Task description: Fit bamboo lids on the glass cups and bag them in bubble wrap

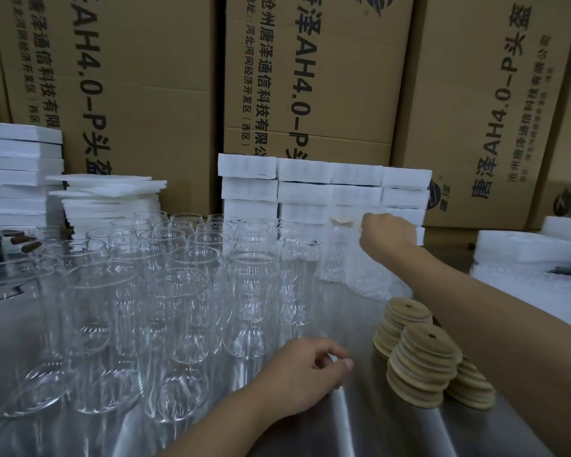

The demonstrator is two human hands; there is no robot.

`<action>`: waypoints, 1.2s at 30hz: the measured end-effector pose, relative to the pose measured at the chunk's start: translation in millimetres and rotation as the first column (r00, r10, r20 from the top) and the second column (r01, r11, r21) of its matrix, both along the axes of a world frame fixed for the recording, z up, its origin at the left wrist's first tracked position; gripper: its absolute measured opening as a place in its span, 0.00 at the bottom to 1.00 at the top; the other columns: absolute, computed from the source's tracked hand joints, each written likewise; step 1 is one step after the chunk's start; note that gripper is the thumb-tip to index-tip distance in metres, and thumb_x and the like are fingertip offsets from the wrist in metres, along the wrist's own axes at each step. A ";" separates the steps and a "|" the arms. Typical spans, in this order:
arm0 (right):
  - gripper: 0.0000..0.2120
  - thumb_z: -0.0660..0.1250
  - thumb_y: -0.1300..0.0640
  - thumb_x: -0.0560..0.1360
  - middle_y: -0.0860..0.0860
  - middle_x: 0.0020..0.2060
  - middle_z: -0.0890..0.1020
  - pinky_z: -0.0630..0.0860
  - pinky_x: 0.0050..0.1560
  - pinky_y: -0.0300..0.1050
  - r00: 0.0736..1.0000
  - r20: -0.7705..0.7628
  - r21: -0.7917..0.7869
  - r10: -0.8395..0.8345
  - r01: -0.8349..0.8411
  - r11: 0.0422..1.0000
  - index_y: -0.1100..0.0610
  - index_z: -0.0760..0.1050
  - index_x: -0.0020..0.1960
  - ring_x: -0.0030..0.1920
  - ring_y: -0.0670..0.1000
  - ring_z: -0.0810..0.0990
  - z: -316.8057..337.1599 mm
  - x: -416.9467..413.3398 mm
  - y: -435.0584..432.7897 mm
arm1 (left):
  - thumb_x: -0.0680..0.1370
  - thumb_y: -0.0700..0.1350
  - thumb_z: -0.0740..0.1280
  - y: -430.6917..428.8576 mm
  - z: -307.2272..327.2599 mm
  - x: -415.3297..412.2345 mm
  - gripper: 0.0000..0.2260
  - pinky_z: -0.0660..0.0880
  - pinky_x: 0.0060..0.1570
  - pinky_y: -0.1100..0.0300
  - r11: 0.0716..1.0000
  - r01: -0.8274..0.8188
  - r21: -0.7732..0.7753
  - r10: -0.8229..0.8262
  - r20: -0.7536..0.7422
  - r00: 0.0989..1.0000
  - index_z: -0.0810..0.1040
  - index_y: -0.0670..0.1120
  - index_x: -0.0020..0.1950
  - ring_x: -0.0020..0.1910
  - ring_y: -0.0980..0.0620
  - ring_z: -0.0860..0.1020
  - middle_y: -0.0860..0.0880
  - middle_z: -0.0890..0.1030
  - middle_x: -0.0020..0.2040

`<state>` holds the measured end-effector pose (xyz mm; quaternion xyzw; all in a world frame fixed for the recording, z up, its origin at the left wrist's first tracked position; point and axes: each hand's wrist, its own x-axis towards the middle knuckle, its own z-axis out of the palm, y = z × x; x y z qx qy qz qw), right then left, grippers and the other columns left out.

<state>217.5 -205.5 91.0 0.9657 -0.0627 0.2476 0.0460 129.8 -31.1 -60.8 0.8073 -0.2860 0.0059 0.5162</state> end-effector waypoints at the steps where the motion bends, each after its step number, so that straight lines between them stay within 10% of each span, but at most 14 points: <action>1: 0.12 0.56 0.65 0.75 0.58 0.51 0.79 0.61 0.32 0.43 0.999 0.025 0.038 0.038 -0.039 0.999 0.61 0.72 0.56 0.41 0.57 0.71 0.7 -5.6 10.3 | 0.69 0.57 0.66 -0.3 -0.9 0.1 0.04 0.77 0.45 0.61 1.000 -0.001 0.008 0.001 0.006 1.000 0.79 0.60 0.40 0.33 0.60 0.78 0.58 0.80 0.31; 5: 0.17 0.56 0.62 0.75 0.55 0.56 0.80 0.68 0.45 0.46 0.956 0.175 0.290 0.235 -0.278 0.916 0.53 0.75 0.61 0.54 0.58 0.77 -3.9 -41.1 53.2 | 0.73 0.51 0.68 0.6 -1.5 -0.3 0.02 0.75 0.45 0.62 0.999 0.007 0.032 -0.008 0.021 1.000 0.80 0.56 0.42 0.33 0.61 0.77 0.57 0.81 0.32; 9: 0.12 0.60 0.55 0.77 0.47 0.54 0.79 0.72 0.47 0.46 0.757 0.415 0.297 0.505 -0.637 0.711 0.50 0.76 0.58 0.45 0.50 0.78 -36.4 -85.2 89.8 | 0.75 0.46 0.67 2.2 2.4 -2.8 0.04 0.74 0.45 0.62 0.999 0.014 0.052 -0.017 0.045 0.999 0.79 0.56 0.43 0.34 0.58 0.76 0.54 0.81 0.35; 15: 0.25 0.65 0.41 0.74 0.42 0.73 0.57 0.65 0.63 0.44 0.687 0.215 0.343 0.694 -0.718 0.605 0.45 0.65 0.68 0.70 0.44 0.62 -75.5 -89.8 107.7 | 0.77 0.42 0.65 5.0 3.9 -8.4 0.07 0.67 0.41 0.78 0.989 -0.020 0.146 -0.008 0.189 0.982 0.76 0.55 0.47 0.39 0.69 0.75 0.66 0.74 0.37; 29: 0.20 0.81 0.54 0.62 0.38 0.62 0.67 0.73 0.57 0.32 0.622 0.551 0.567 0.556 -0.768 0.298 0.51 0.67 0.35 0.64 0.38 0.70 -101.8 -103.4 58.3 | 0.74 0.48 0.68 0.3 2.9 -9.4 0.07 0.76 0.44 0.62 0.982 0.066 0.176 -0.077 0.055 0.996 0.81 0.49 0.50 0.40 0.60 0.80 0.56 0.81 0.39; 36: 0.17 0.79 0.56 0.65 0.44 0.66 0.66 0.71 0.65 0.57 0.508 0.745 0.430 0.431 -0.861 0.272 0.57 0.69 0.37 0.69 0.48 0.69 -109.6 -116.6 50.8 | 0.77 0.37 0.66 7.8 7.0 -1.6 0.12 0.73 0.37 0.65 0.995 -0.099 -0.015 0.098 -0.081 0.992 0.79 0.53 0.38 0.33 0.59 0.77 0.54 0.81 0.34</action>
